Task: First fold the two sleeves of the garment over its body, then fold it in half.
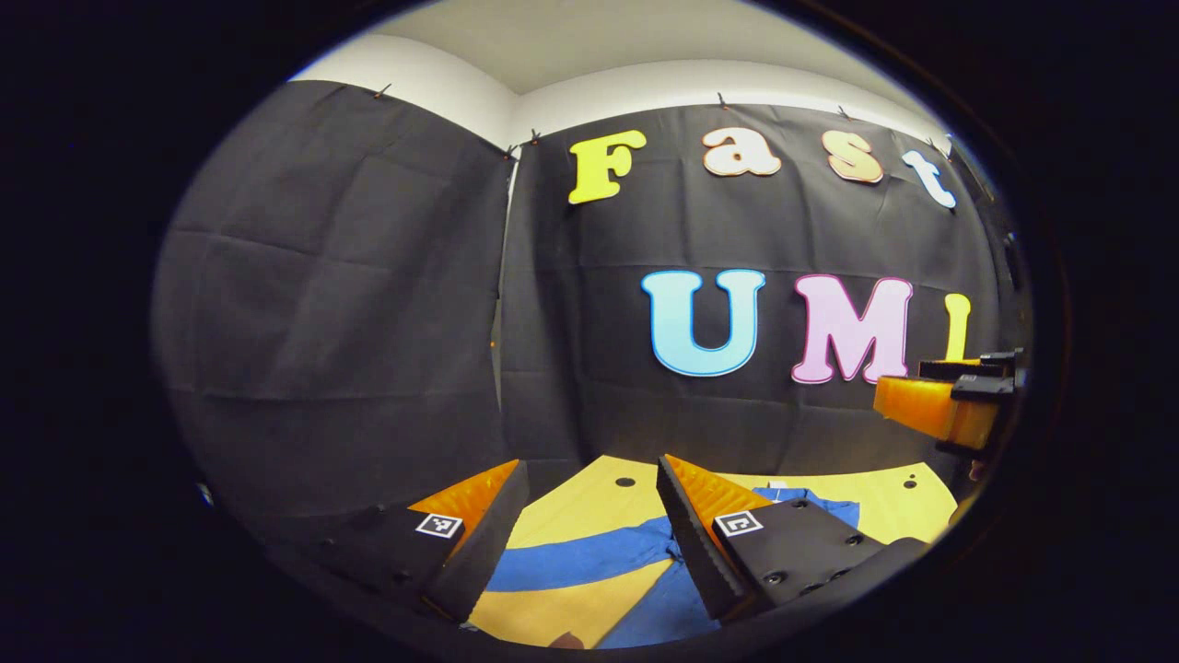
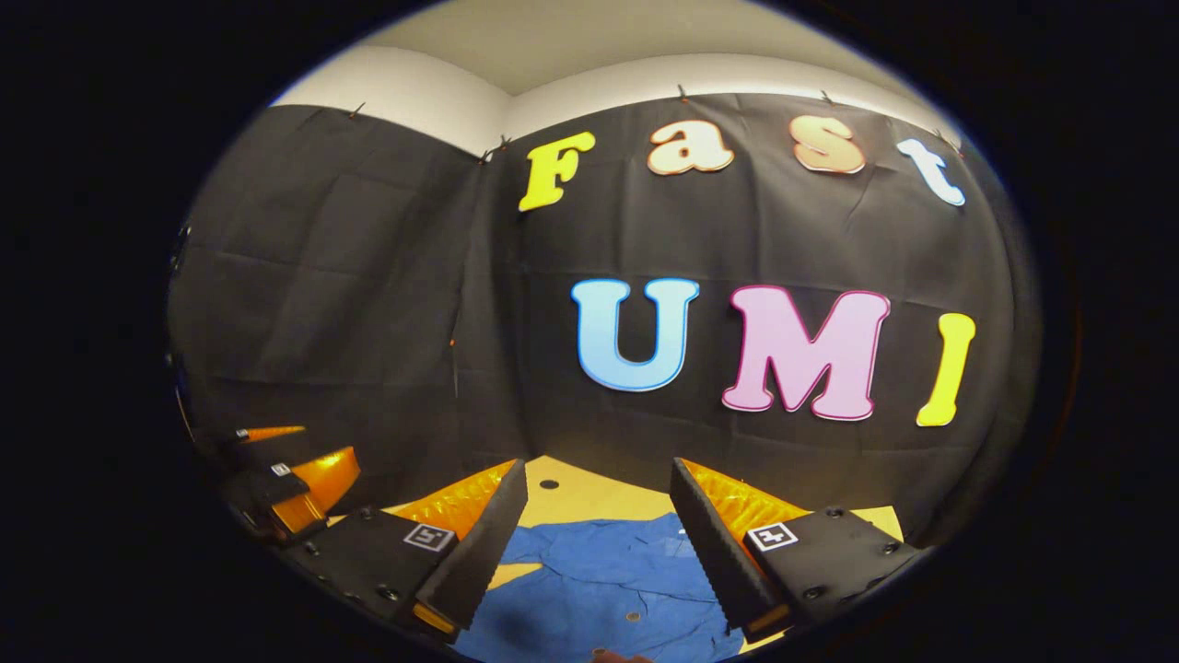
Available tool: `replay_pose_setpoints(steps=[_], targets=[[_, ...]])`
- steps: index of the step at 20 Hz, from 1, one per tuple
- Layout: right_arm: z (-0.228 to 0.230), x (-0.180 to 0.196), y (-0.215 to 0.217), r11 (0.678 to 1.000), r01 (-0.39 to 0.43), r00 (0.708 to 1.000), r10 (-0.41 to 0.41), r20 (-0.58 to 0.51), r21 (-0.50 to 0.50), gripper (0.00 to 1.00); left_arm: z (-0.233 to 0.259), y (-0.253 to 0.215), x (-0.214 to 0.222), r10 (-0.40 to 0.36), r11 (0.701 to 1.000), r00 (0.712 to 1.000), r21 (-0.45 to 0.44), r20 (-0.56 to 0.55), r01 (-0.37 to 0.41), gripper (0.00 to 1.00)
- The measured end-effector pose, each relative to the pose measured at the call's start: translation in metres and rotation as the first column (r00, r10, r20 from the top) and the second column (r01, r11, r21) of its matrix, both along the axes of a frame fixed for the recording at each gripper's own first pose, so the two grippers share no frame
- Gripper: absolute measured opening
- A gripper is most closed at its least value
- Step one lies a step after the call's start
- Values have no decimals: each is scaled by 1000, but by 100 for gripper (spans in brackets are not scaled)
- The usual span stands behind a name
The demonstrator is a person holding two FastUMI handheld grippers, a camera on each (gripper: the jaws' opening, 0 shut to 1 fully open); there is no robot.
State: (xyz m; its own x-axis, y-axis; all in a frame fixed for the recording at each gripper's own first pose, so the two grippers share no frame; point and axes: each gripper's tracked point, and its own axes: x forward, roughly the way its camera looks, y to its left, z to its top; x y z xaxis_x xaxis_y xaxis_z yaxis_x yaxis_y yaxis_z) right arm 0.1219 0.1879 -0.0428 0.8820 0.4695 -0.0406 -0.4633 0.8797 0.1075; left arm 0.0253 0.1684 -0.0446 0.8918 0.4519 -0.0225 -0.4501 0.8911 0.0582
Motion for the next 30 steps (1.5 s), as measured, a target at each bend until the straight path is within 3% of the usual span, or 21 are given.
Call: replay_pose_setpoints(steps=[2, 3, 4, 7, 8, 9, 10, 12, 13, 14, 15, 17, 18, 19, 20, 30], targets=[[12, 2, -8, 1000, 18, 1000, -19, 21, 24, 99, 7, -5, 2, -16, 1000, 1000, 6, 10, 16, 82], [13, 6, -12, 999, 31, 999, -32, 24, 21, 90, 9, -6, 3, -21, 1000, 1000, 8, 16, 21, 82], [13, 7, -15, 999, 40, 999, -41, 20, 22, 99, 13, -7, 4, -28, 1000, 999, 6, 23, 28, 82], [19, 5, -20, 997, 59, 998, -60, 30, 42, 99, 17, -9, 7, -52, 999, 998, -11, 46, 52, 82], [20, 6, -27, 996, 75, 996, -76, 38, 40, 91, 15, -7, 8, -56, 998, 997, -15, 44, 57, 82], [20, 4, -33, 995, 88, 995, -90, 42, 38, 99, 12, -5, 9, -55, 998, 998, -20, 37, 56, 82], [21, 4, -37, 994, 98, 994, -100, 45, 40, 91, 10, -4, 8, -51, 998, 998, -27, 36, 52, 83], [25, 3, -43, 992, 115, 992, -117, 55, 45, 91, 10, -6, 11, -49, 997, 998, -50, 36, 51, 83], [27, 3, -48, 992, 123, 990, -125, 59, 41, 99, 11, -10, 13, -54, 997, 998, -58, 44, 57, 82], [27, 3, -51, 990, 133, 989, -135, 66, 39, 99, 14, -14, 13, -62, 996, 997, -60, 53, 65, 82], [29, 3, -55, 988, 148, 986, -150, 73, 40, 91, 15, -18, 13, -69, 996, 996, -58, 60, 72, 82], [28, 1, -63, 985, 165, 983, -168, 75, 42, 91, 16, -22, 12, -79, 996, 995, -47, 62, 82, 82], [28, 1, -67, 985, 170, 983, -172, 67, 42, 99, 15, -23, 12, -82, 995, 995, -43, 60, 85, 83], [27, 1, -70, 984, 175, 982, -177, 62, 41, 99, 13, -25, 11, -88, 995, 995, -43, 57, 90, 82], [26, 1, -75, 982, 184, 981, -187, 61, 41, 91, 12, -28, 11, -94, 994, 994, -45, 52, 97, 83], [26, -12, -101, 971, 235, 969, -238, 66, 45, 91, 18, -48, 7, -142, 989, 988, -30, 54, 144, 82]])
